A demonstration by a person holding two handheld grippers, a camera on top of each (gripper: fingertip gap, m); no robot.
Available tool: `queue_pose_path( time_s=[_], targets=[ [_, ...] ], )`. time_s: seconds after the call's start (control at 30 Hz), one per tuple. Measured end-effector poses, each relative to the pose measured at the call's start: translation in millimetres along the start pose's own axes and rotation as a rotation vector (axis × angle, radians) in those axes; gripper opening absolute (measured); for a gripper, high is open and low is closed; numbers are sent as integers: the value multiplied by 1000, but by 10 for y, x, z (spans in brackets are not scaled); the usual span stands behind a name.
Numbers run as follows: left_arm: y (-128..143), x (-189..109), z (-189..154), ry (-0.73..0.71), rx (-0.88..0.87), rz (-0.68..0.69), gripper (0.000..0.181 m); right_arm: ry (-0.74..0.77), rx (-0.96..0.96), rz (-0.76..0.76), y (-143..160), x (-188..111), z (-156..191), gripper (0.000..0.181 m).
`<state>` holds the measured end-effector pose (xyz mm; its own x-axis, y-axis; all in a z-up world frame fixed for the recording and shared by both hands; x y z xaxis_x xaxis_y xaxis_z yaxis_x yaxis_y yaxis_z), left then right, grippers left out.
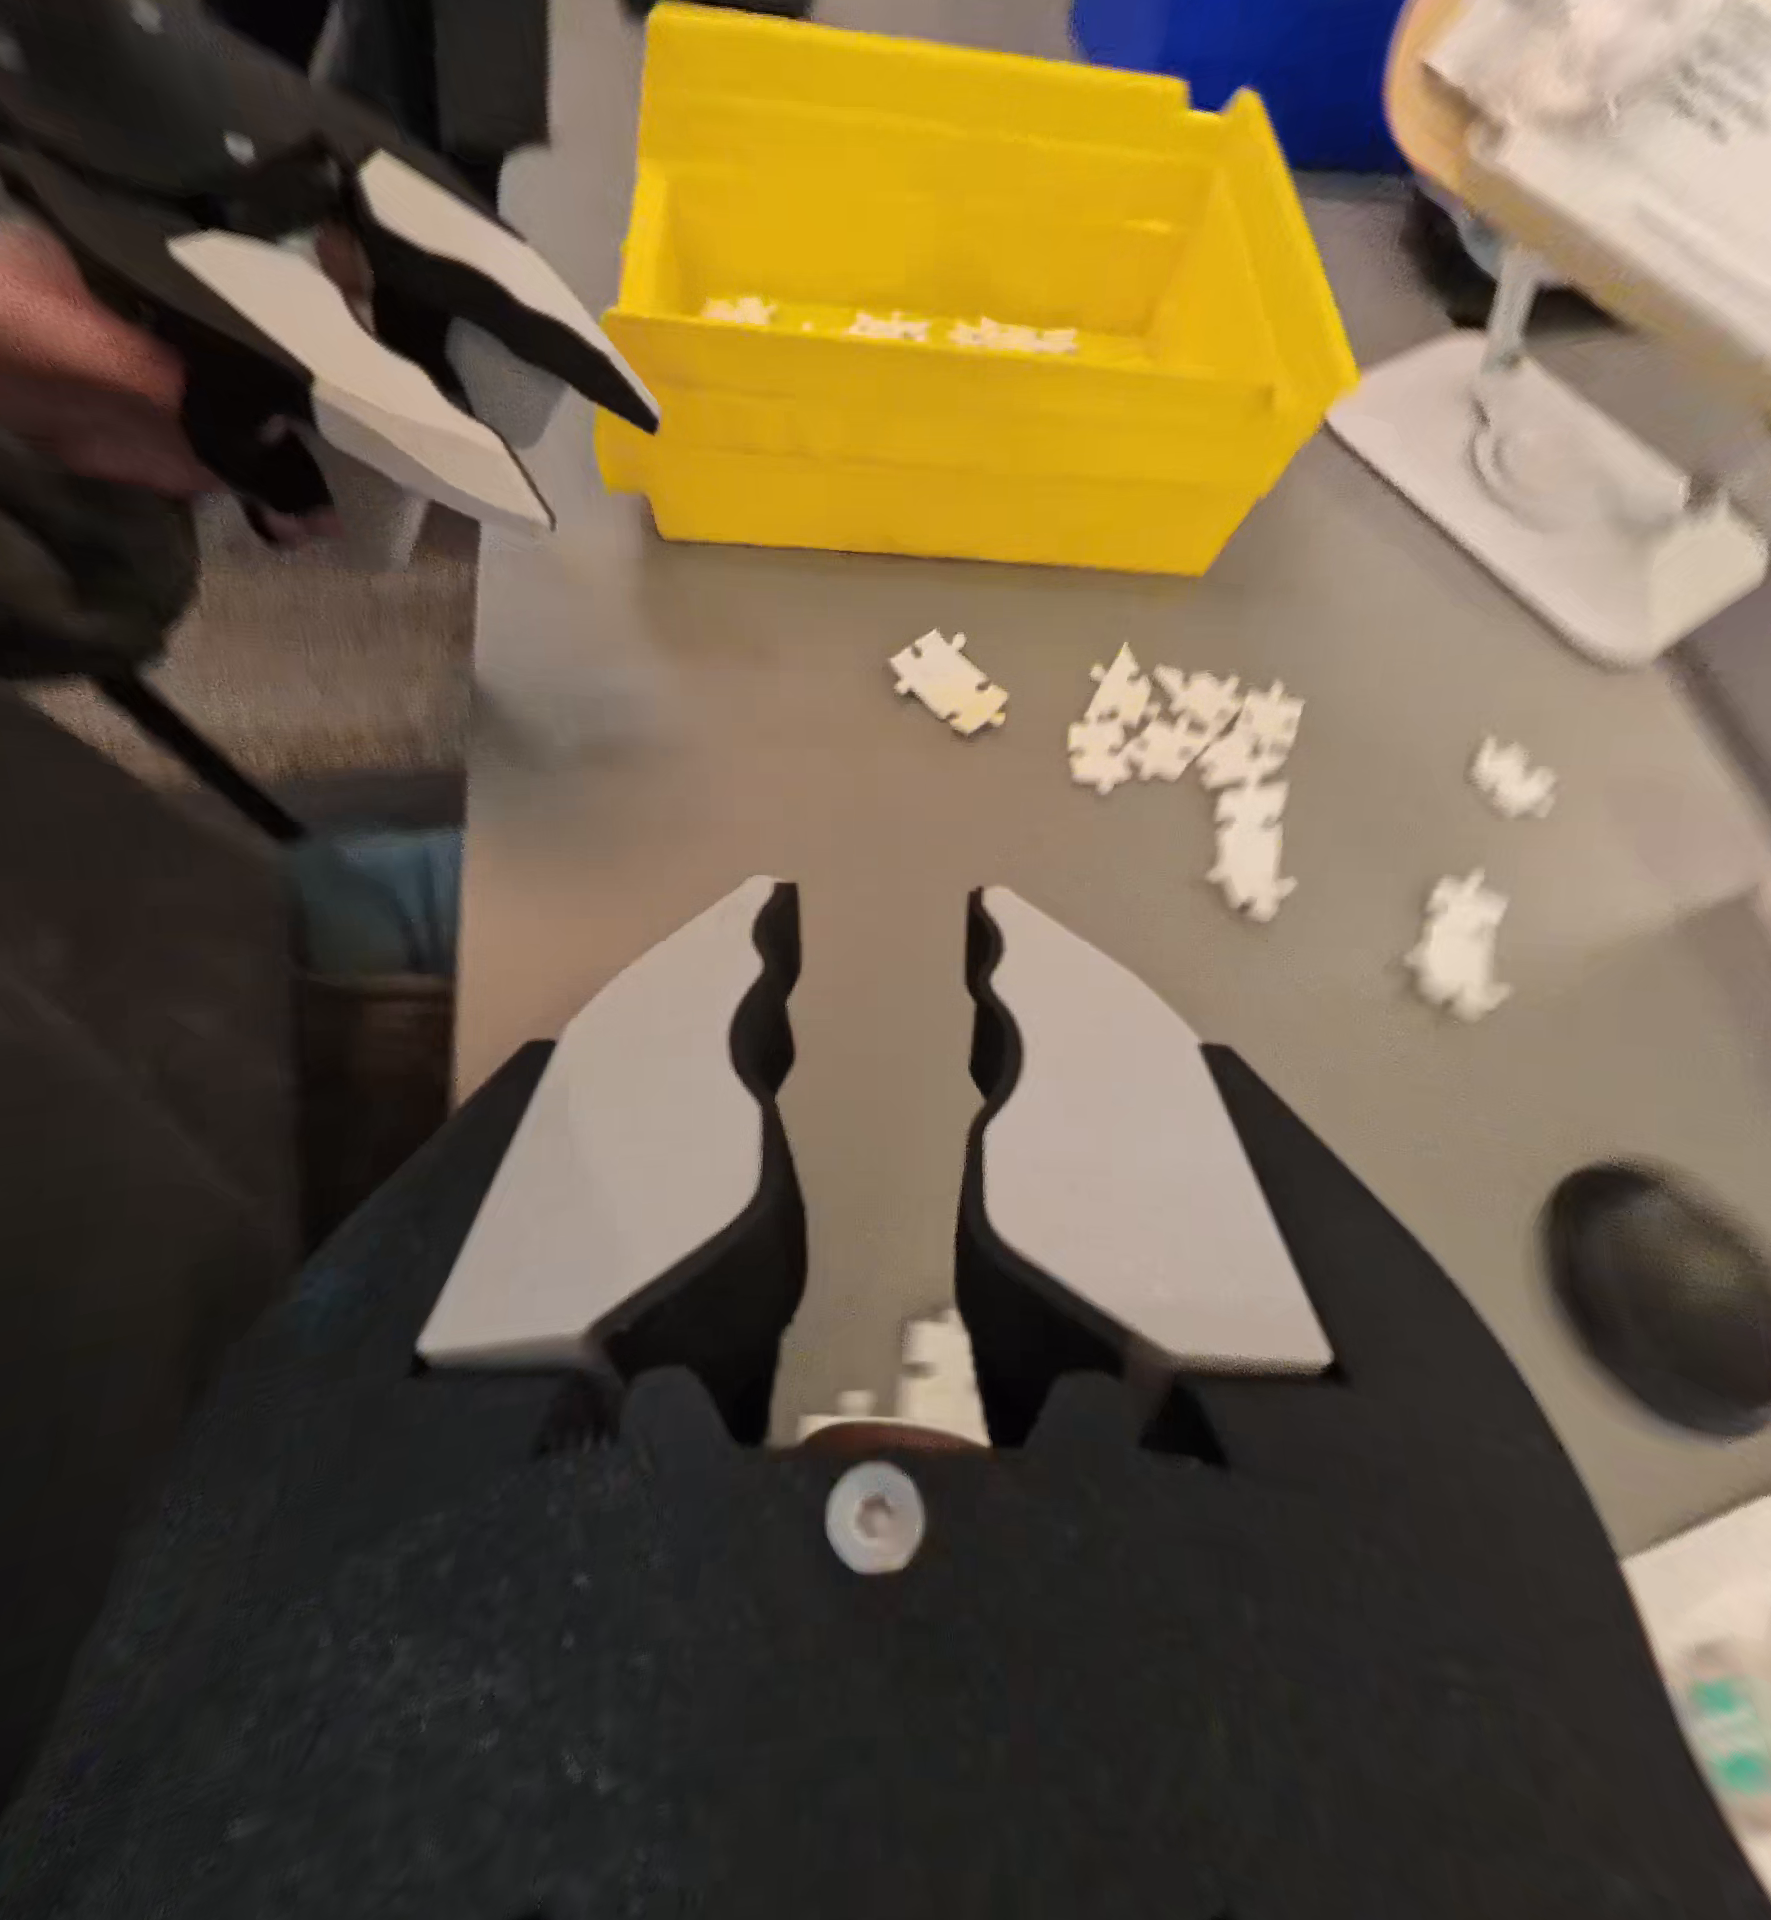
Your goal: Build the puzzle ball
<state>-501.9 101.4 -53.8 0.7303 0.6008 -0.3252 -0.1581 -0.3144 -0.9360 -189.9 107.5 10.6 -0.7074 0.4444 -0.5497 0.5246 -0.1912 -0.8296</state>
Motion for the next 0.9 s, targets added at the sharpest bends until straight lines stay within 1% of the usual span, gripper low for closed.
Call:
queue_pose_path(
  time_s=[0.07, 0.13, 0.17, 0.27, 0.37, 0.43, 0.5, 0.53, 0.57, 0.63, 0.67, 0.7, 0.73, 0.83, 0.87, 0.9],
  targets=[
    [16, 36, -22, -18, 28, -8, 71, 70, 191, -101, 292, -12, 232, 42],
    [27, 85, -37, -13, 51, 12, 73, 114, 343, -187, 497, 36, 394, 48],
    [22, 107, -46, 4, 53, 18, 73, 125, 386, -199, 564, 61, 449, 53],
    [-54, 125, -61, 63, 39, -1, 70, 139, 377, -162, 641, 107, 510, 53],
    [-216, -11, 40, 111, -12, -82, 72, 125, 296, -93, 610, 159, 482, 45],
    [-375, -200, 259, 87, -60, -149, 71, 149, 288, -94, 573, 188, 413, 45],
    [-493, -368, 570, 39, -96, -169, 65, 118, 321, -119, 545, 216, 335, 44],
    [-516, -398, 744, 1, -96, -125, 63, 98, 337, -115, 544, 234, 290, 41],
    [-506, -378, 923, -52, -75, -37, 64, 86, 347, -102, 550, 253, 240, 38],
    [-435, -213, 1238, -144, 33, 228, 65, 72, 356, -70, 556, 289, 131, 37],
    [-415, -91, 1353, -147, 89, 355, 65, 61, 355, -55, 550, 304, 79, 37],
    [-410, 54, 1439, -116, 125, 443, 64, 50, 351, -39, 536, 316, 28, 37],
    [-413, 209, 1508, -66, 140, 494, 65, 46, 345, -22, 519, 322, -22, 37],
    [-362, 639, 1638, 133, 116, 587, 62, 63, 338, -14, 465, 302, -143, 37],
    [-312, 745, 1670, 177, 114, 632, 54, 69, 350, -24, 461, 293, -170, 37],
    [-258, 832, 1705, 197, 125, 677, 53, 73, 364, -34, 468, 288, -188, 37]
  ],
)
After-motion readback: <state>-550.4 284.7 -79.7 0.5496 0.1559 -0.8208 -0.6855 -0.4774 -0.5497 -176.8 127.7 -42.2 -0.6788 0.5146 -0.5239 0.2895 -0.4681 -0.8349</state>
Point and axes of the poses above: each gripper's, where its closed fingertips meet, x out along the fingers, y out of its underside, z = x × y across the jaws, the point moved 10 cm from there along -x, back along the fingers
